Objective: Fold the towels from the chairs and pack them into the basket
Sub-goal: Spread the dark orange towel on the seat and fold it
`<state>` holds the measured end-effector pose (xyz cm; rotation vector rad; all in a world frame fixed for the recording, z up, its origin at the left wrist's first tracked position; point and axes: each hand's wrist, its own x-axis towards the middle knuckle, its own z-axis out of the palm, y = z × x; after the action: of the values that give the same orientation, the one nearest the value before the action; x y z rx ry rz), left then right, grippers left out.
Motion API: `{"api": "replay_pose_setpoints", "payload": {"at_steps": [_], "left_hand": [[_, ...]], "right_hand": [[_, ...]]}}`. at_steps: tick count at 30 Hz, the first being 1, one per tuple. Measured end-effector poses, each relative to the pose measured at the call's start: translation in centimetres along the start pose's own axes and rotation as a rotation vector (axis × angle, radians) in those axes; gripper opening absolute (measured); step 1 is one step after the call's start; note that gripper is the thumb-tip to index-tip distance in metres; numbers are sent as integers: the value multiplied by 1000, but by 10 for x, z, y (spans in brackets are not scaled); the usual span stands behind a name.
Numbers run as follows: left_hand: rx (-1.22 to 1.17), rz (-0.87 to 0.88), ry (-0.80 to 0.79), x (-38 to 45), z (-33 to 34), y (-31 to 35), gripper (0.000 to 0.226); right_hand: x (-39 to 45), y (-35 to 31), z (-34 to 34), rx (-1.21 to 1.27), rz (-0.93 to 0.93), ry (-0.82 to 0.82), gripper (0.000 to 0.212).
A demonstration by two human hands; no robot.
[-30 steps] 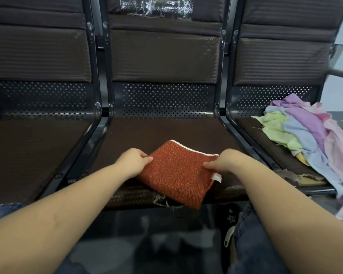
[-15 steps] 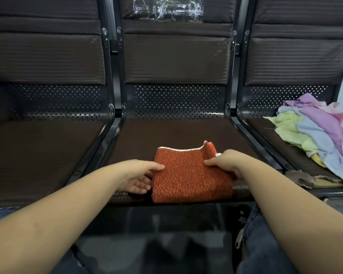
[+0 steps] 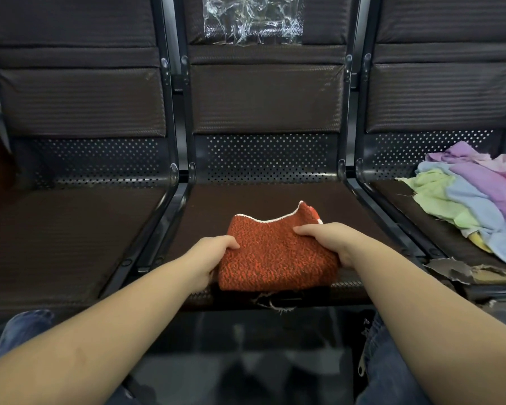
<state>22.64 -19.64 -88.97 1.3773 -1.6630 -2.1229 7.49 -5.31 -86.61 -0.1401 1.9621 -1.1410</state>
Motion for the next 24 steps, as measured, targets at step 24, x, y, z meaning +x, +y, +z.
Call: {"api": "replay_pose_setpoints", "payload": {"at_steps": [24], "left_hand": [[93,331,-294,-10,54,23,66]], "right_hand": [[-46,22,-92,-288,-677,121,63]]}}
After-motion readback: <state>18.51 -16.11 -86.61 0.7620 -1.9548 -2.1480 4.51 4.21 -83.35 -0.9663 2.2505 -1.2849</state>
